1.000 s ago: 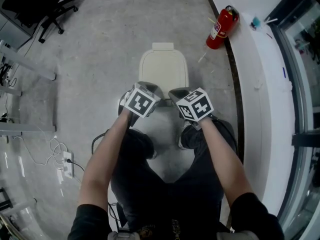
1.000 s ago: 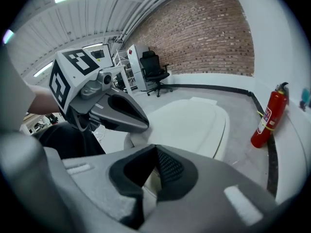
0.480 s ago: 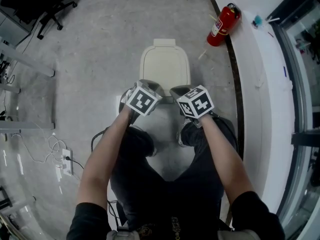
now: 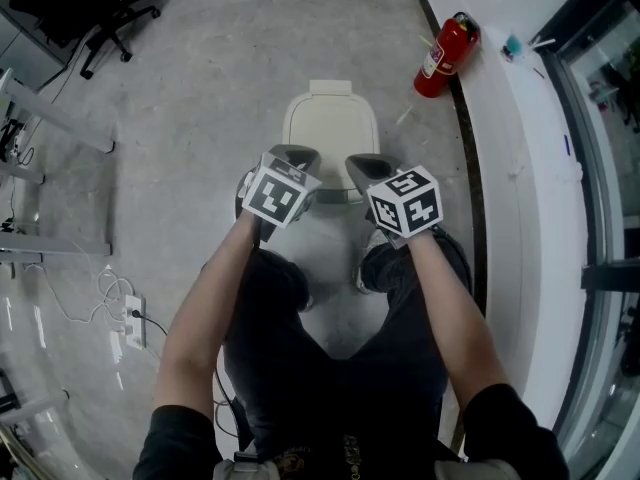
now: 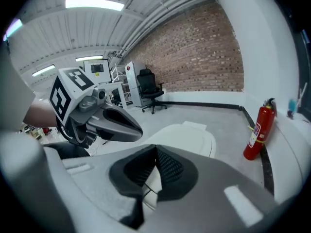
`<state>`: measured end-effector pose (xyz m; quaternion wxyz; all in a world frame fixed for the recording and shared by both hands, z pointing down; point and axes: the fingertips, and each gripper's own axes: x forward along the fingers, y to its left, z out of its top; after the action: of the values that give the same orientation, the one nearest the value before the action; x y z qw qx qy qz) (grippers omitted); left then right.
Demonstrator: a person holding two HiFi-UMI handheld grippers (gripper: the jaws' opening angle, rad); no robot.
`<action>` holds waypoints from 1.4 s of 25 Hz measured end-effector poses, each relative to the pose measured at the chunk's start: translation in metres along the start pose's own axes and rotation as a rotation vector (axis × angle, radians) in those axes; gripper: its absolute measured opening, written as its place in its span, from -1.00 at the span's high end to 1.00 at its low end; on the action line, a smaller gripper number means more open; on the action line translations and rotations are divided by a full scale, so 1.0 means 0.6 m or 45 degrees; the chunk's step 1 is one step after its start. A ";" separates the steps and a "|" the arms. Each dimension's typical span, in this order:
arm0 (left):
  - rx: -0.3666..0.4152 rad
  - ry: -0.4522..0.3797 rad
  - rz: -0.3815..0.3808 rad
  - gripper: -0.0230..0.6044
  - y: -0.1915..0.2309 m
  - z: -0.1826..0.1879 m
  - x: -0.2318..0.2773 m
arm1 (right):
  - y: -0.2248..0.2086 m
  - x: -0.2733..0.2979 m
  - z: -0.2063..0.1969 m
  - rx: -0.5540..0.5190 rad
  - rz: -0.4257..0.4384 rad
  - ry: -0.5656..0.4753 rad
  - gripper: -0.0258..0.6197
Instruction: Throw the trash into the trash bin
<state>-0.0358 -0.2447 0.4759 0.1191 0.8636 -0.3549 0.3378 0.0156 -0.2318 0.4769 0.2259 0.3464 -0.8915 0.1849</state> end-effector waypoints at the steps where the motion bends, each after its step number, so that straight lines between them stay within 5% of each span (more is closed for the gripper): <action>1: 0.001 -0.022 0.011 0.91 -0.001 0.008 -0.009 | 0.002 -0.009 0.012 -0.010 -0.005 -0.036 0.92; 12: -0.085 -0.255 0.078 0.91 -0.060 0.057 -0.125 | 0.067 -0.113 0.069 -0.099 -0.054 -0.270 0.91; 35: -0.171 -0.517 0.115 0.91 -0.261 0.062 -0.392 | 0.295 -0.372 0.094 -0.174 -0.082 -0.576 0.91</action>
<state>-0.0310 -0.0236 0.2967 0.0871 0.8872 -0.4316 0.1376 0.0229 -0.0176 0.2810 0.0492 0.3912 -0.9183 0.0345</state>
